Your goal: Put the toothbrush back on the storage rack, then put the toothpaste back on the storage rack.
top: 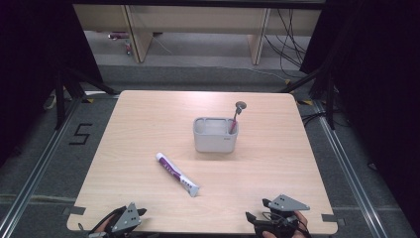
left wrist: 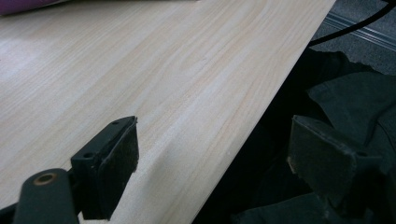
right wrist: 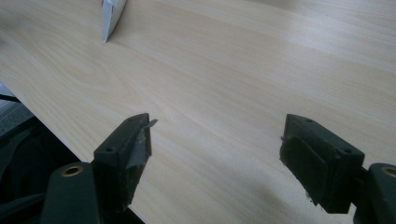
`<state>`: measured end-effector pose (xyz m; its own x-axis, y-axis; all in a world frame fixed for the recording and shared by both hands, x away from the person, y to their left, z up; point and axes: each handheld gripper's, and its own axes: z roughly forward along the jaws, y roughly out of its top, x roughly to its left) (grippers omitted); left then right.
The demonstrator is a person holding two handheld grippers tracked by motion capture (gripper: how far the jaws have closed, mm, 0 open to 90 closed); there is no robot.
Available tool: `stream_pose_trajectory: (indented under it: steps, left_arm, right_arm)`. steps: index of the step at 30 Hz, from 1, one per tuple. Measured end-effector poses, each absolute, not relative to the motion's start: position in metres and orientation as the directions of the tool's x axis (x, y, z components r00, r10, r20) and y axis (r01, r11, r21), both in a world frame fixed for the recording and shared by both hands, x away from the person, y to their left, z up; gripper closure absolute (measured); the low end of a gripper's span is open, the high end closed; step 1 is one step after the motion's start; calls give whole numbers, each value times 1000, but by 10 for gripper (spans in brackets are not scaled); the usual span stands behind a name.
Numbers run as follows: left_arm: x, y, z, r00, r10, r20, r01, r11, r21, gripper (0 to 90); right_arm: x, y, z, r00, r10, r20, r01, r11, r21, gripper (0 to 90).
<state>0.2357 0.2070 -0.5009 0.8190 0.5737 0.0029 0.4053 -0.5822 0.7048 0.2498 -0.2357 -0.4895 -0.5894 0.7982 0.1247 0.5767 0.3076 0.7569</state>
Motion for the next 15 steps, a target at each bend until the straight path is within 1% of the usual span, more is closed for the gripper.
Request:
stream_pose_trajectory:
  steps: [1,2,4,5,6,7,9,11,12,15]
  left_arm:
    - [235,207,-501,815,579,-5,412,-574,708,159]
    - [235,207,-500,815,580,2,408,-576,708,159]
    - [235,208,-499,815,580,6,404,-575,712,159]
    - [236,209,-498,805,594,0,410,-555,724,159]
    - [236,209,-498,805,594,0,410,-555,724,159]
    - [238,211,-498,804,595,-3,410,-550,728,159]
    - [239,213,-496,801,599,-8,396,-519,758,158]
    - [242,216,-490,801,598,-3,382,-508,772,152]
    - [242,214,-489,798,603,-14,374,-476,796,152]
    - [248,219,-486,796,605,3,360,-478,801,152]
  right_arm:
    - [247,-234,-489,-575,804,149,599,290,746,250]
    - [248,-236,-489,-584,800,134,587,303,750,250]
    - [247,-235,-490,-587,797,140,584,298,755,249]
    - [245,-233,-489,-582,798,159,594,284,753,249]
    - [245,-233,-489,-582,798,159,594,284,753,249]
    - [246,-234,-490,-599,789,139,582,309,752,249]
    - [246,-235,-490,-600,790,128,579,318,751,249]
    - [244,-233,-490,-587,795,150,602,306,738,250]
    - [244,-232,-492,-588,792,161,596,290,749,250]
    - [244,-234,-491,-590,793,154,595,298,747,252]
